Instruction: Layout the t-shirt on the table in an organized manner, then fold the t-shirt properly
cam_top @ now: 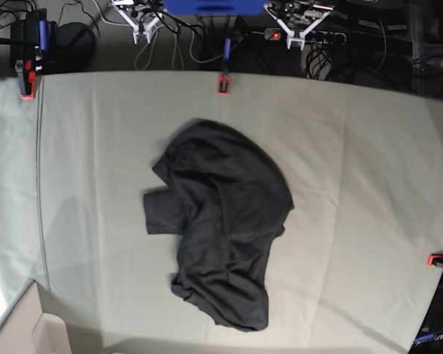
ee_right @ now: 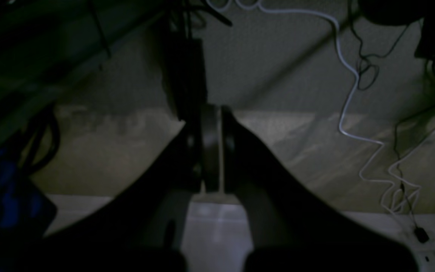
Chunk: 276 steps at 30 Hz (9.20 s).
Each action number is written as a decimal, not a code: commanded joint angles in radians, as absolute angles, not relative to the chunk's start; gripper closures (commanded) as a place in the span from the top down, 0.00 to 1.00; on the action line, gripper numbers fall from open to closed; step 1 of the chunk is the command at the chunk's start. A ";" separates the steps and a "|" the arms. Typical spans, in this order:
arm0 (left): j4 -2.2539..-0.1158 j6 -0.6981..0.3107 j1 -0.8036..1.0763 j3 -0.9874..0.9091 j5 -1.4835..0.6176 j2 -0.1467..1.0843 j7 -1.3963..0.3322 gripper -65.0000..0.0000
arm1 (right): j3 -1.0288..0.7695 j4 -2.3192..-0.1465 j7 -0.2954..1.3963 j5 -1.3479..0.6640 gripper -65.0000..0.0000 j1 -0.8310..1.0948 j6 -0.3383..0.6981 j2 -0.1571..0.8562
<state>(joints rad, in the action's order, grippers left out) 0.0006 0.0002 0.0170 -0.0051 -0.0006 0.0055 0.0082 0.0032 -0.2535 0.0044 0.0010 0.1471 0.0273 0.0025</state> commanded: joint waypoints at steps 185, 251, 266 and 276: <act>-1.063 -0.001 0.012 0.185 -0.265 0.064 0.007 0.78 | -0.053 -1.919 0.326 0.002 0.00 0.582 0.001 0.113; -1.079 -0.004 0.102 -0.707 -0.265 0.153 -0.001 0.04 | 0.479 -1.871 0.435 0.001 0.40 0.463 0.001 0.179; -1.374 0.001 0.120 -0.544 -0.255 0.028 -0.002 0.49 | 0.271 -1.890 0.443 0.002 0.48 0.390 0.001 0.193; -1.205 -0.002 0.131 -0.483 -0.254 0.051 -0.001 0.49 | 0.268 -1.771 0.446 0.001 0.59 0.173 0.001 0.162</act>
<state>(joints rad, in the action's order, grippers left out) -1.1893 -0.0051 0.1303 -0.4786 -0.2539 0.0395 -0.0261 0.2672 -1.7493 0.4717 0.0010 0.1825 0.0059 0.1619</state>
